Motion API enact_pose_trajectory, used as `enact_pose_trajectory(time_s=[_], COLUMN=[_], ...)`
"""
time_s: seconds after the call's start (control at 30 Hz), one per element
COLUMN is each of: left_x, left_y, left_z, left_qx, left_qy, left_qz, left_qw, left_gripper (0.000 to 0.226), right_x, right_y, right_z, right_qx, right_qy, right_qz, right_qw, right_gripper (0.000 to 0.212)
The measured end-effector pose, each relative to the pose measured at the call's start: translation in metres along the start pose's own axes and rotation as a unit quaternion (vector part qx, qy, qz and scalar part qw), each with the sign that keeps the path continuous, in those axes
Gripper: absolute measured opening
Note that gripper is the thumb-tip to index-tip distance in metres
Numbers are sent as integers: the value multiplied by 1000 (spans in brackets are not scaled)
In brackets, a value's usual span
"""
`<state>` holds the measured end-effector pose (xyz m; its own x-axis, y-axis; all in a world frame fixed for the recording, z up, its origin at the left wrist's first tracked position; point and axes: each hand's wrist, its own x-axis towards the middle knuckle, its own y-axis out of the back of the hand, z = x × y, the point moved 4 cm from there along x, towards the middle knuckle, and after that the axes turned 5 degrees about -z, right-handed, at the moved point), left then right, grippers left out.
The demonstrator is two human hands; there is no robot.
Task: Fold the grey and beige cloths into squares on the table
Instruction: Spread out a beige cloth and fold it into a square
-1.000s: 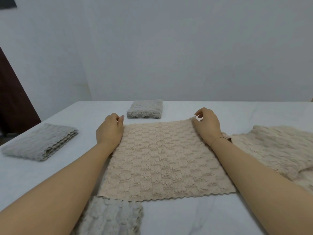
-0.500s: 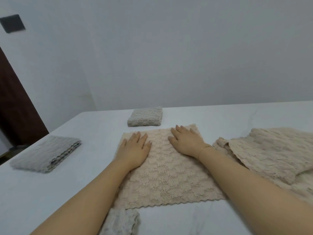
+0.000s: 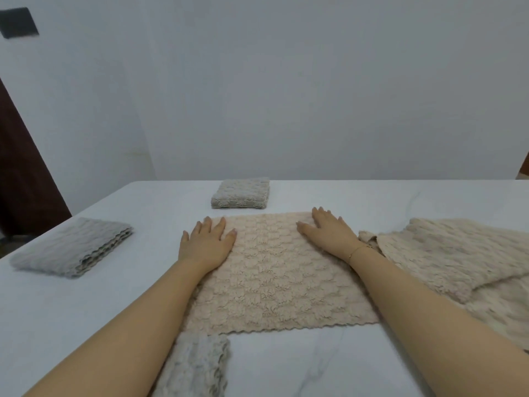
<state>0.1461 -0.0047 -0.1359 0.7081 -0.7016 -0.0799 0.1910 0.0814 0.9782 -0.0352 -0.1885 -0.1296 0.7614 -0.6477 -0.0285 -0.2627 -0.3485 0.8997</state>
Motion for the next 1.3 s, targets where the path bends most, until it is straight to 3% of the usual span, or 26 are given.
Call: enact_pose_trajectory(time_s=[0.1, 0.17, 0.23, 0.33, 0.63, 0.87, 1.03, 1.2, 1.3], left_x=[-18, -41, -73, -110, -142, -145, -147, -141, -135], left_y=[11, 23, 38, 51, 15, 6, 9, 17, 22], left_z=[10, 27, 44, 55, 43, 39, 40, 22, 4], left_qx=[-32, -52, -86, -73, -85, -75, -56, -76, -120], left_qy=[-26, -117, -201, -263, -343, -370, -383, -324, -275], left_qz=[-19, -71, -131, -115, -81, 24, 69, 79, 60], left_qw=[999, 989, 967, 955, 932, 926, 919, 940, 952], left_gripper=[56, 57, 52, 38, 38, 47, 17, 22, 14], right_x=[-36, -70, -105, -144, -170, -169, -169, -165, -166], right_y=[10, 23, 35, 41, 3, -7, -9, -7, -5], right_z=[-5, -14, -21, -25, -11, -2, -11, -12, -11], right_qx=[144, 182, 171, 151, 36, 87, 15, -15, -12], right_qy=[53, 125, 186, 232, 277, 266, 273, 250, 248], right_qz=[-25, -4, 6, -12, 1, 23, 72, 109, 119], right_qw=[988, 975, 967, 961, 960, 960, 959, 962, 961], right_gripper=[65, 51, 37, 28, 40, 36, 29, 20, 9])
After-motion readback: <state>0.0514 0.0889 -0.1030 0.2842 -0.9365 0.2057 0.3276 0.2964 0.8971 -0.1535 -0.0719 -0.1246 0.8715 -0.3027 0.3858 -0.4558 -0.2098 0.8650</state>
